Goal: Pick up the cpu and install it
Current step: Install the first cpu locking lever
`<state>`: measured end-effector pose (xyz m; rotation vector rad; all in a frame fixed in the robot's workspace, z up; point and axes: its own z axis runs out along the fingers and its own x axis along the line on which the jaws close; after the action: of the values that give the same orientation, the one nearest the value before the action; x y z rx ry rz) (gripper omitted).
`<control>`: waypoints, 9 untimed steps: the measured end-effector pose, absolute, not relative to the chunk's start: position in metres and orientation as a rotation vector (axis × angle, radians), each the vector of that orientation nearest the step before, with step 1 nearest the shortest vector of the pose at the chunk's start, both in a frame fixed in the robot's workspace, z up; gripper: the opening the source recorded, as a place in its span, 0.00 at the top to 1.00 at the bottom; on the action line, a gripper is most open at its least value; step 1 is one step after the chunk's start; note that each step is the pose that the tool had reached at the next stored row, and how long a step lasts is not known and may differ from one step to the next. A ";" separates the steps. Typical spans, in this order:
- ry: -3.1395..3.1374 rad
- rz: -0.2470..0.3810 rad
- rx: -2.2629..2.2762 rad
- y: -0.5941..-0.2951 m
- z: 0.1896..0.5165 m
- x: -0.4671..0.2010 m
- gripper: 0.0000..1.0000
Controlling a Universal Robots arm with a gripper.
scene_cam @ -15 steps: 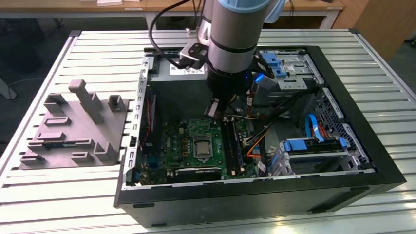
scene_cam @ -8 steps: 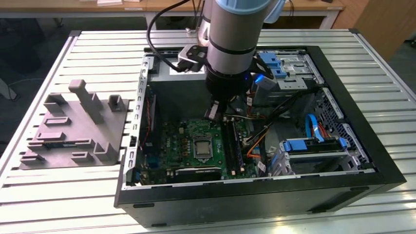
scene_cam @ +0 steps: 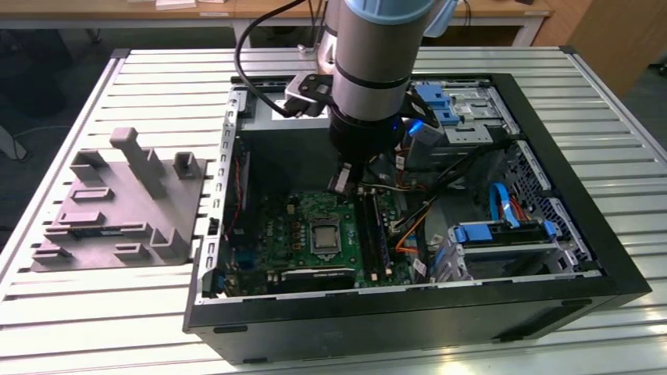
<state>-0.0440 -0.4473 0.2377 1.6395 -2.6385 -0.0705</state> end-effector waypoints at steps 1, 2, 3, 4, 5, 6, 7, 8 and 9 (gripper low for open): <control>-2.638 -0.071 1.640 -0.447 0.238 -0.044 0.89; -2.638 -0.070 1.640 -0.447 0.238 -0.044 0.89; -2.638 -0.070 1.640 -0.447 0.238 -0.044 0.89; -2.638 -0.071 1.640 -0.447 0.238 -0.044 0.89; -2.638 -0.071 1.640 -0.447 0.238 -0.044 0.89; -2.638 -0.071 1.640 -0.447 0.238 -0.044 0.89; -2.638 -0.070 1.640 -0.447 0.238 -0.044 0.89; -2.638 -0.070 1.640 -0.447 0.238 -0.044 0.89; -2.638 -0.070 1.640 -0.447 0.238 -0.044 0.89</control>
<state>-0.0440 -0.4474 0.2377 1.6395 -2.6384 -0.0705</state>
